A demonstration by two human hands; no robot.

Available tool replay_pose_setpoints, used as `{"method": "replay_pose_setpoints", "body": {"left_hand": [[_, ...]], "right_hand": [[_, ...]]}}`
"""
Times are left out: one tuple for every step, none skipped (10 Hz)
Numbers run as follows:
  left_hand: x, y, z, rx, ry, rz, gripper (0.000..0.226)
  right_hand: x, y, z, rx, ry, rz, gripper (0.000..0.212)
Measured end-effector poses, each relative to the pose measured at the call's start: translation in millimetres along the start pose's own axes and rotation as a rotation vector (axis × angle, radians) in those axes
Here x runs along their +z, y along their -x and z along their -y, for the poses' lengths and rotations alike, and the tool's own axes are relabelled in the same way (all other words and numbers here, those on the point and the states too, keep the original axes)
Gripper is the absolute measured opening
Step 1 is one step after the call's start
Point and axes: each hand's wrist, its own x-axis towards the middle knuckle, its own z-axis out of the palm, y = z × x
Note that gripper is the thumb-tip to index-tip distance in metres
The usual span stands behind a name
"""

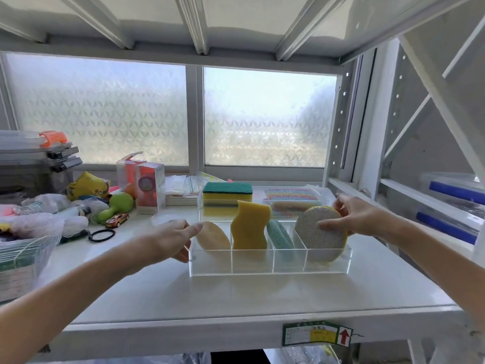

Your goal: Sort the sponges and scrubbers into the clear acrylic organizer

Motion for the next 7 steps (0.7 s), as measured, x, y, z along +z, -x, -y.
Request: {"method": "replay_pose_setpoints", "body": {"left_hand": [[2.2, 6.7, 8.8, -0.005, 0.014, 0.01, 0.055], [8.5, 13.0, 8.3, -0.009, -0.027, -0.01, 0.053], [19.0, 20.0, 3.9, 0.034, -0.144, -0.033, 0.054], [23.7, 19.5, 6.2, 0.068, -0.181, -0.063, 0.055], [24.6, 16.9, 6.9, 0.081, -0.164, -0.077, 0.057], [24.3, 16.8, 7.3, 0.079, -0.193, -0.057, 0.058], [9.9, 22.6, 2.9, 0.043, -0.154, -0.067, 0.061]], "right_hand": [[8.2, -3.1, -4.3, -0.024, -0.03, 0.012, 0.044], [11.2, -2.3, -8.2, -0.028, -0.079, -0.011, 0.051], [12.1, 6.6, -5.9, 0.028, -0.22, 0.038, 0.082], [13.9, 10.5, -6.4, 0.011, -0.23, 0.011, 0.11], [16.8, 18.2, -0.5, -0.023, -0.25, -0.038, 0.114], [21.7, 23.6, 5.2, 0.0, -0.249, -0.05, 0.083], [17.4, 21.4, 1.7, 0.023, -0.211, -0.141, 0.097]]}}
